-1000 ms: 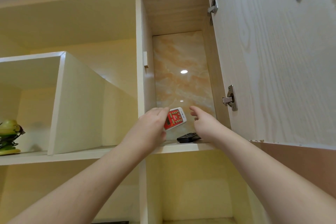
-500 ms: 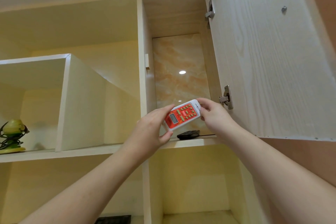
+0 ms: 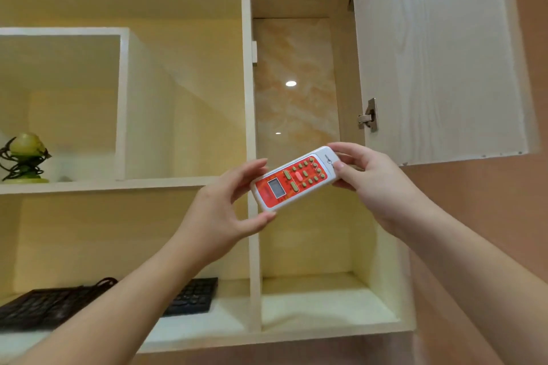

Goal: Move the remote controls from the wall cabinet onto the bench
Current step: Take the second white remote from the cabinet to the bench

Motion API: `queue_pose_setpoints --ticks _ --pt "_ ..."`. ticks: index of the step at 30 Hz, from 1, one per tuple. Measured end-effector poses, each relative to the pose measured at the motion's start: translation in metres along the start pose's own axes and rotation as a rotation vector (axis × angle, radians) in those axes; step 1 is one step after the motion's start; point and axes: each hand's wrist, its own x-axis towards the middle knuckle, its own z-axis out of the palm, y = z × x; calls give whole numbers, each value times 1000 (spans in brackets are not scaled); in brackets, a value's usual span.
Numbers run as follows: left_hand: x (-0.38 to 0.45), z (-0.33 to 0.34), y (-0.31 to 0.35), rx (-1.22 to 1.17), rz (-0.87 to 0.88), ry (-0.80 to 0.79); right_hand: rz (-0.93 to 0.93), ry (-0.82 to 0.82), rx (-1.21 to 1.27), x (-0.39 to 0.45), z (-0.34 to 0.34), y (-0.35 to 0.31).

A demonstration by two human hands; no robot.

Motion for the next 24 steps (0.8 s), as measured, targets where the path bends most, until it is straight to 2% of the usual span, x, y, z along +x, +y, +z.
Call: queue_pose_setpoints --ticks 5,13,17,24 --pt "-51 -16 1 -201 -139 -36 105 -25 62 -49 25 2" --pt "-142 -25 -3 -550 -366 5 253 21 151 -142 65 16" --pt "-197 -19 -8 -591 -504 0 325 52 136 -202 84 32" --pt "-304 8 -11 -627 -796 -163 533 42 81 -311 99 67"
